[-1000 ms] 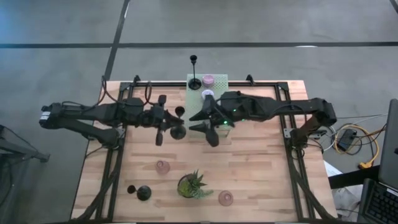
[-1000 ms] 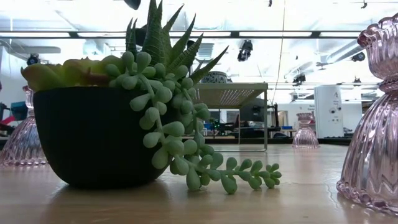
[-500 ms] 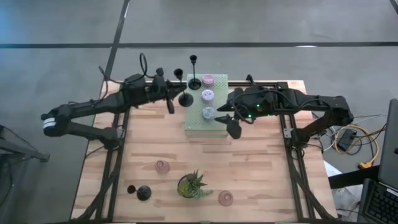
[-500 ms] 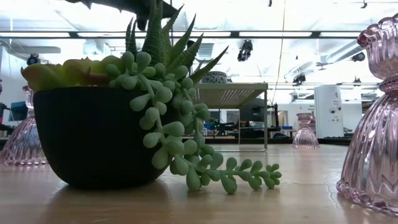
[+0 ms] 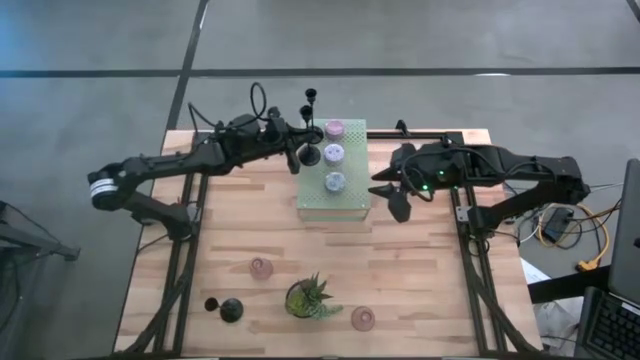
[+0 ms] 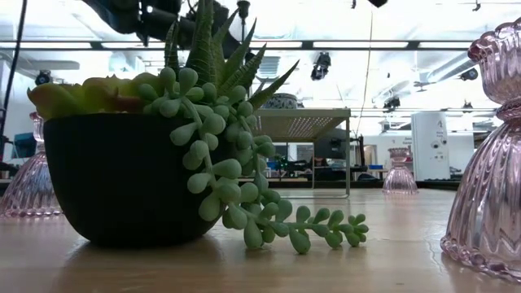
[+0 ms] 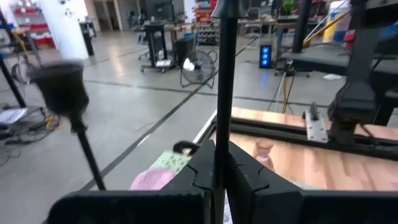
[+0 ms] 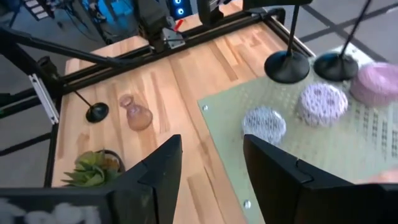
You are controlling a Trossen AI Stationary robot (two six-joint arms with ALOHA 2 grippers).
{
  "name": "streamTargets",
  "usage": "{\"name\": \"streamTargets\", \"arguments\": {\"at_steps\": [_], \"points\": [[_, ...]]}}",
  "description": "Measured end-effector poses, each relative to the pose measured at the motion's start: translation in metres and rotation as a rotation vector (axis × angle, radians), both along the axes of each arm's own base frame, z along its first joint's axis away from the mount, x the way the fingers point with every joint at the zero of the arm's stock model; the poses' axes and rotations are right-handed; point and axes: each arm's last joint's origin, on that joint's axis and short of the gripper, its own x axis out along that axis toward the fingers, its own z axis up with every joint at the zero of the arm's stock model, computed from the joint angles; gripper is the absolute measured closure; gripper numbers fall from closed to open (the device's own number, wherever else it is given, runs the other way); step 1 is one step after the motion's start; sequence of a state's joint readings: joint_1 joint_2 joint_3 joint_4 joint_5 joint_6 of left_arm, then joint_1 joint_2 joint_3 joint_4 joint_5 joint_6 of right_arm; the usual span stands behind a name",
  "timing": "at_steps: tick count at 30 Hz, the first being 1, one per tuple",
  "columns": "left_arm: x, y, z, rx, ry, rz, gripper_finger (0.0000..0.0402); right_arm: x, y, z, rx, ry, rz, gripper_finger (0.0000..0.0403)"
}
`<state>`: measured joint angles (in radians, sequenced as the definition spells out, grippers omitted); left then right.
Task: Pick & Place candle stick holders
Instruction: Put the right black candle holder on the shelf aligned with the other black candle holder
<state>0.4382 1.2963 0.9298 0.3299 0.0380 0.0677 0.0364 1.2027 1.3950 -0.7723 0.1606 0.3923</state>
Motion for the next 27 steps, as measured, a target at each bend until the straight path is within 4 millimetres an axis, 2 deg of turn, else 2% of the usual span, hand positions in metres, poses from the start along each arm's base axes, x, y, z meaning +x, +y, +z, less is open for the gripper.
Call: {"name": "streamTargets", "arguments": {"at_steps": [8,27], "points": [[0.004,0.014,-0.01,-0.025,0.009,0.038,0.0384,-0.024,-0.001,-0.014,0.06,-0.067,-0.036,0.0238],[0.013,0.032,-0.029,-0.086,0.013,0.047,0.0385,-0.055,-0.003,-0.034,0.057,-0.153,-0.059,0.0267]]}}
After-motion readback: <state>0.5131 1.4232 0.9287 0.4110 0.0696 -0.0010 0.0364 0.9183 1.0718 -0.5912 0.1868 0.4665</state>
